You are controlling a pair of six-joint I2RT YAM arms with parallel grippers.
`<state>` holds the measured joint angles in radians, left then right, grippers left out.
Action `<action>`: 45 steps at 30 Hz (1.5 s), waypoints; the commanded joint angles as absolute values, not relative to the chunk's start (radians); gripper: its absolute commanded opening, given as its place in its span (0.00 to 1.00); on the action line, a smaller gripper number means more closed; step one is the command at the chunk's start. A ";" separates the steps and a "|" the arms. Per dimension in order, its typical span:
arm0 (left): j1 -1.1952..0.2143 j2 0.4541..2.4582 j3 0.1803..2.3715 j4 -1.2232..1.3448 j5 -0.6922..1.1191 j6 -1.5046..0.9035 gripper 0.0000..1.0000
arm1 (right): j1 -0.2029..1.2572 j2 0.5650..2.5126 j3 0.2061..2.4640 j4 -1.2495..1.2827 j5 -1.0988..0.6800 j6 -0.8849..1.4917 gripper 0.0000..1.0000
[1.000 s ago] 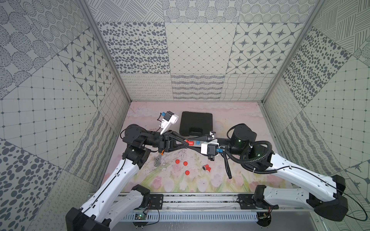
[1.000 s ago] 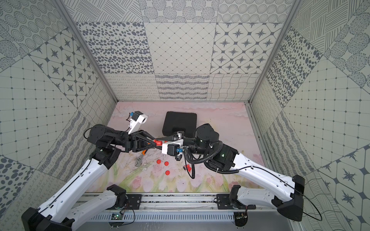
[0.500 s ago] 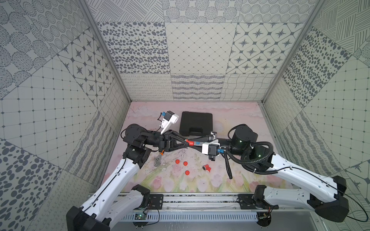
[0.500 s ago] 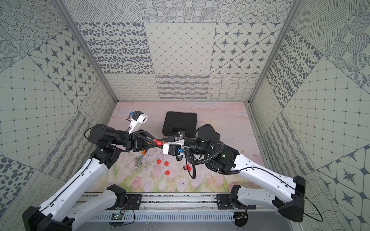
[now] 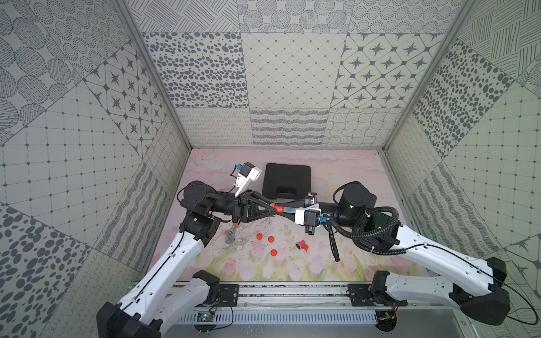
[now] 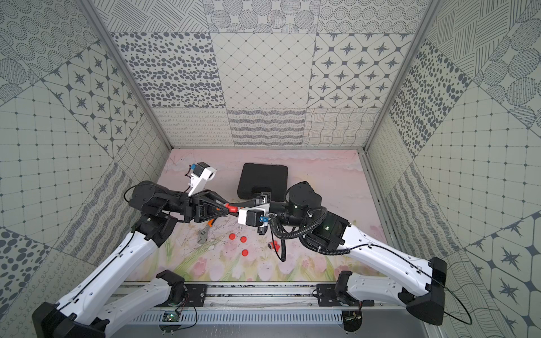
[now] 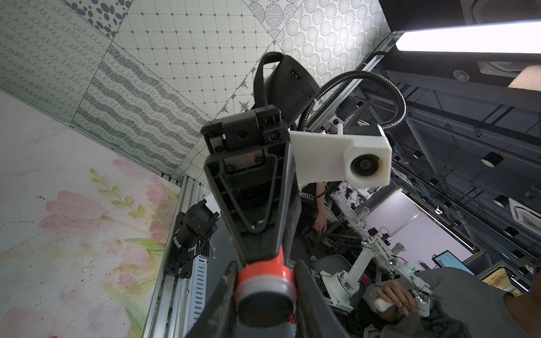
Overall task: Close the stamp cap
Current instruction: Pick up the stamp from the center of the board, then close the cover of the stamp.
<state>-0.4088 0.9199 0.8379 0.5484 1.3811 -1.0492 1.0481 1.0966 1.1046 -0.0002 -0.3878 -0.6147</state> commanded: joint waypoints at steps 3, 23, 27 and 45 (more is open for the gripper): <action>-0.343 0.857 0.907 0.177 1.276 -0.655 0.50 | 1.055 1.082 1.093 0.000 -0.306 -0.518 0.02; -0.231 0.827 0.906 -0.323 0.491 -0.151 0.56 | 1.142 1.214 1.066 -0.268 0.104 0.333 0.00; -0.210 0.828 0.867 -0.315 0.427 -0.139 0.55 | 1.132 1.295 1.089 -0.362 0.086 0.494 0.00; -0.174 0.762 0.814 -0.398 0.181 -0.025 0.56 | 1.046 1.771 1.335 -0.639 -0.204 0.699 0.00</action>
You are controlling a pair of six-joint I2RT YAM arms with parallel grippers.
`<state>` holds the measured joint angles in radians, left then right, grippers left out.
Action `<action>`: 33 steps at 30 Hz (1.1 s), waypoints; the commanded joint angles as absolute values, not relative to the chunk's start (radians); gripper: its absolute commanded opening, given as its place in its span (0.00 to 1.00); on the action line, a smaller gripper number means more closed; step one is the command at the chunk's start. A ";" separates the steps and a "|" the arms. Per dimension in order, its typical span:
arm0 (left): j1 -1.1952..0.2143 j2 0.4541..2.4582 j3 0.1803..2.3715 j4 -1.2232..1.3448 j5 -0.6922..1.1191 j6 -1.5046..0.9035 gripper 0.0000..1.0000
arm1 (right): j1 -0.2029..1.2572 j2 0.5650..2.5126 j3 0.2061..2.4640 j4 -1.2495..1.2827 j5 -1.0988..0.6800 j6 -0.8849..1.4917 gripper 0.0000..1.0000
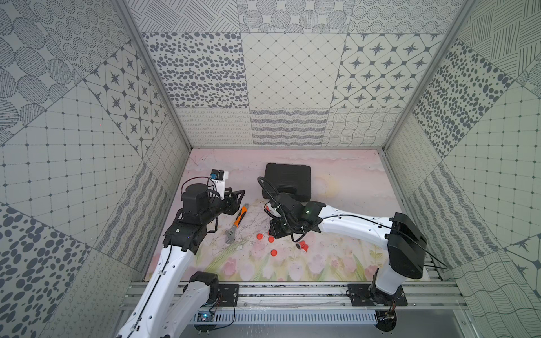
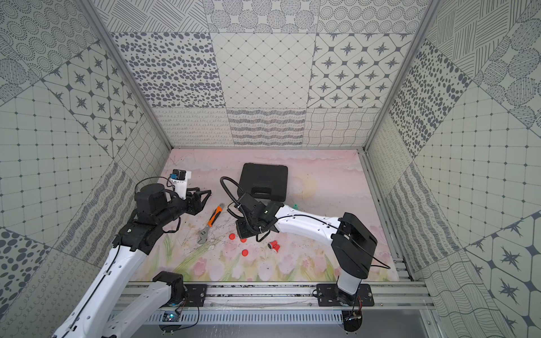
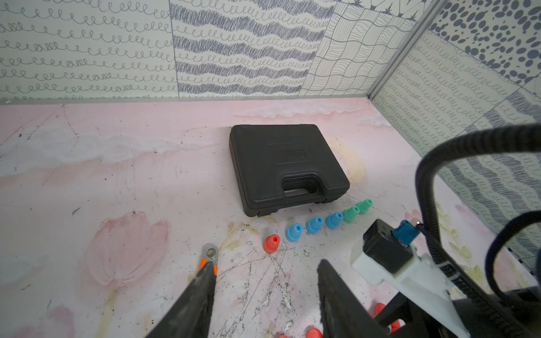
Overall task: Close the stamp cap
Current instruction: Close the cover of the stamp.
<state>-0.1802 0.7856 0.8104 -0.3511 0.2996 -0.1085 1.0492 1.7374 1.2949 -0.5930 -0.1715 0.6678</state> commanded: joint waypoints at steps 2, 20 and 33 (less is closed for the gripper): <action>-0.175 0.748 0.807 -0.403 0.167 -0.023 0.57 | 1.045 1.805 1.353 -0.649 -0.197 0.701 0.00; -0.172 0.744 0.802 -0.402 0.163 -0.023 0.57 | 1.039 1.983 1.459 -0.709 -0.116 0.676 0.00; -0.170 0.745 0.800 -0.399 0.169 -0.023 0.57 | 1.031 2.020 1.445 -0.684 -0.147 0.674 0.00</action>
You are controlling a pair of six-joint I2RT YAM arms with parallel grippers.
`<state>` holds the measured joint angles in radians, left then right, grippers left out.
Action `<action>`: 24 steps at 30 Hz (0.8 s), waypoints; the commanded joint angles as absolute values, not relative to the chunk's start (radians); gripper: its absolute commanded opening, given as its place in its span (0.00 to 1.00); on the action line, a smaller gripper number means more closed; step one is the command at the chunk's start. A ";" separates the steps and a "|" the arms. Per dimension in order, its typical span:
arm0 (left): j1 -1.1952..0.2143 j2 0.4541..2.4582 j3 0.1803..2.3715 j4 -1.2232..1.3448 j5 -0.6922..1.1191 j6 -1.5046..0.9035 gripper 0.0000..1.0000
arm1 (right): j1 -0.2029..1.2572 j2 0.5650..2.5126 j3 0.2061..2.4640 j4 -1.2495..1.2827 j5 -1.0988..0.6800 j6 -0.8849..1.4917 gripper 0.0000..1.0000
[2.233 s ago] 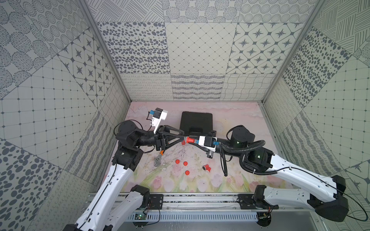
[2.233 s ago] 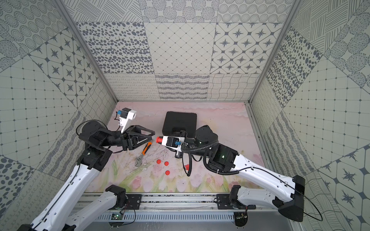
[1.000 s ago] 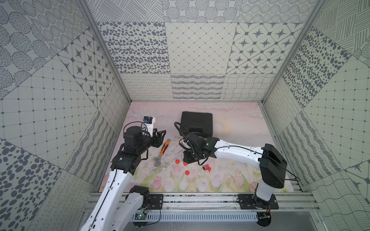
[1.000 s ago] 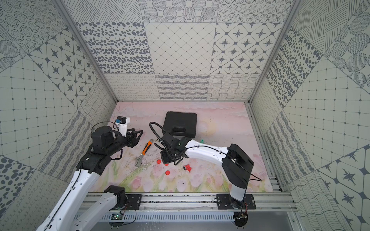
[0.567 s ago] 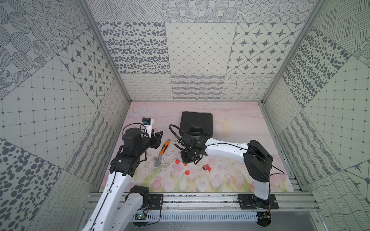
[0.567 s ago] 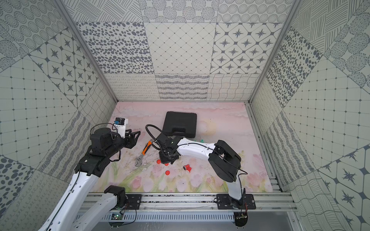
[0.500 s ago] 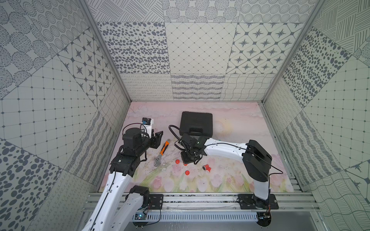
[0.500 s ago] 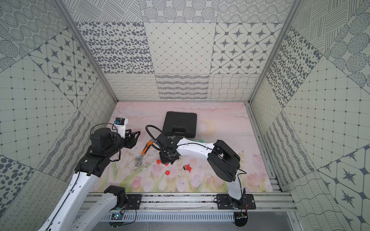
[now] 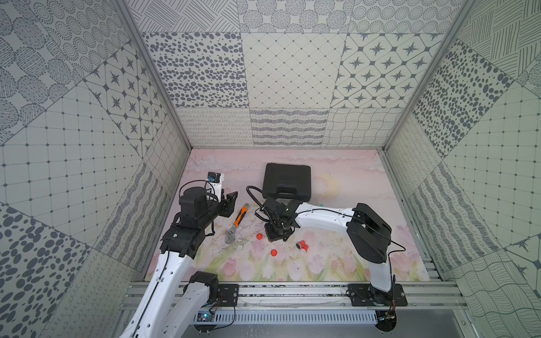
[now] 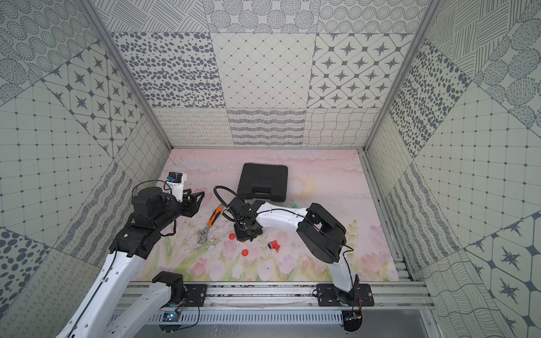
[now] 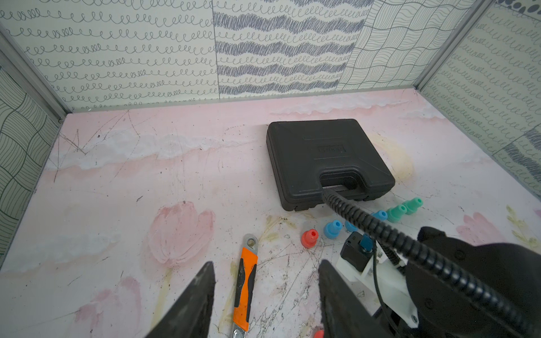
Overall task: Close the stamp cap
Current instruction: Close the cover of the stamp.
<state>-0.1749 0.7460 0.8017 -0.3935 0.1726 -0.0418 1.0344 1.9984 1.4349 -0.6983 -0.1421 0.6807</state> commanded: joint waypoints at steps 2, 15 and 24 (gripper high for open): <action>-0.171 0.746 0.801 -0.399 0.168 -0.023 0.57 | 1.030 2.023 1.445 -0.699 -0.141 0.671 0.00; -0.170 0.749 0.801 -0.402 0.170 -0.023 0.57 | 1.038 2.056 1.483 -0.987 -0.003 0.574 0.00; -0.171 0.749 0.800 -0.403 0.168 -0.023 0.57 | 1.086 2.225 1.544 -1.058 0.036 0.528 0.00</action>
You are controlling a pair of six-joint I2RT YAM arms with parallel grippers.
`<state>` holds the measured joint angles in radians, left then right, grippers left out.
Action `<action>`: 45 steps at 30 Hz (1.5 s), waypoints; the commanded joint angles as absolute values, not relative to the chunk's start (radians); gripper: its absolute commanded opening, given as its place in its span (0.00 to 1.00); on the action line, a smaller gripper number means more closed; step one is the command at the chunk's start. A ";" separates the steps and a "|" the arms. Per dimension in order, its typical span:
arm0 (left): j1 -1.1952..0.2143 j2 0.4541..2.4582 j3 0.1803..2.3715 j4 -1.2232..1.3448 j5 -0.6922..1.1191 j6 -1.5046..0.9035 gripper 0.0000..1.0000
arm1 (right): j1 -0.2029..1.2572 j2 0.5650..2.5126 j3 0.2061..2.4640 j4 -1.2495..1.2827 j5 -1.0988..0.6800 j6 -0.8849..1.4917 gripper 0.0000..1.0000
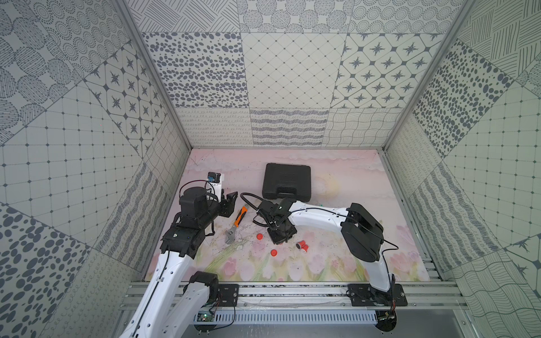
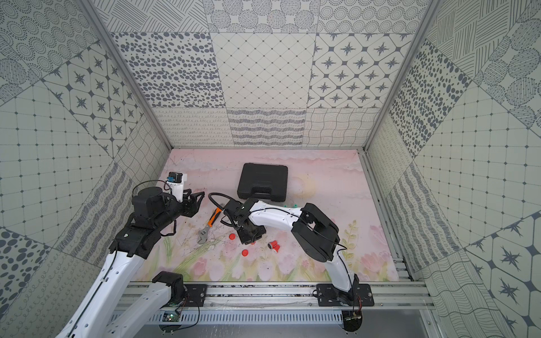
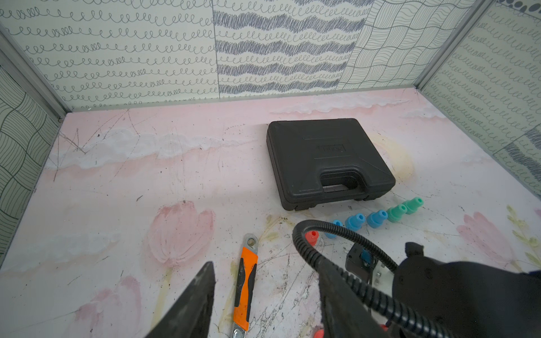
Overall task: Close the stamp cap
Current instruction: Close the cover of the stamp, then place the stamp at the center of the board.
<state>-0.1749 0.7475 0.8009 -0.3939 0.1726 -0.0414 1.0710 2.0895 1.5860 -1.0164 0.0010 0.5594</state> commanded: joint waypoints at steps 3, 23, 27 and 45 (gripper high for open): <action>-0.170 0.751 0.799 -0.405 0.167 -0.022 0.57 | 1.102 2.267 1.546 -1.063 0.051 0.522 0.00; -0.169 0.769 0.802 -0.407 0.168 -0.022 0.57 | 0.865 1.940 1.487 -0.986 -0.028 0.527 0.00; -0.170 0.771 0.801 -0.407 0.167 -0.024 0.57 | 0.766 1.872 1.414 -0.997 -0.001 0.503 0.00; -0.169 0.784 0.799 -0.409 0.164 -0.025 0.57 | 0.530 1.852 1.305 -0.983 0.092 0.405 0.05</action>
<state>-0.1741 0.7815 0.8001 -0.4110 0.1699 -0.0406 0.5396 1.8229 1.2922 -0.9901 0.0608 0.4320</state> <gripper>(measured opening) 0.566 0.203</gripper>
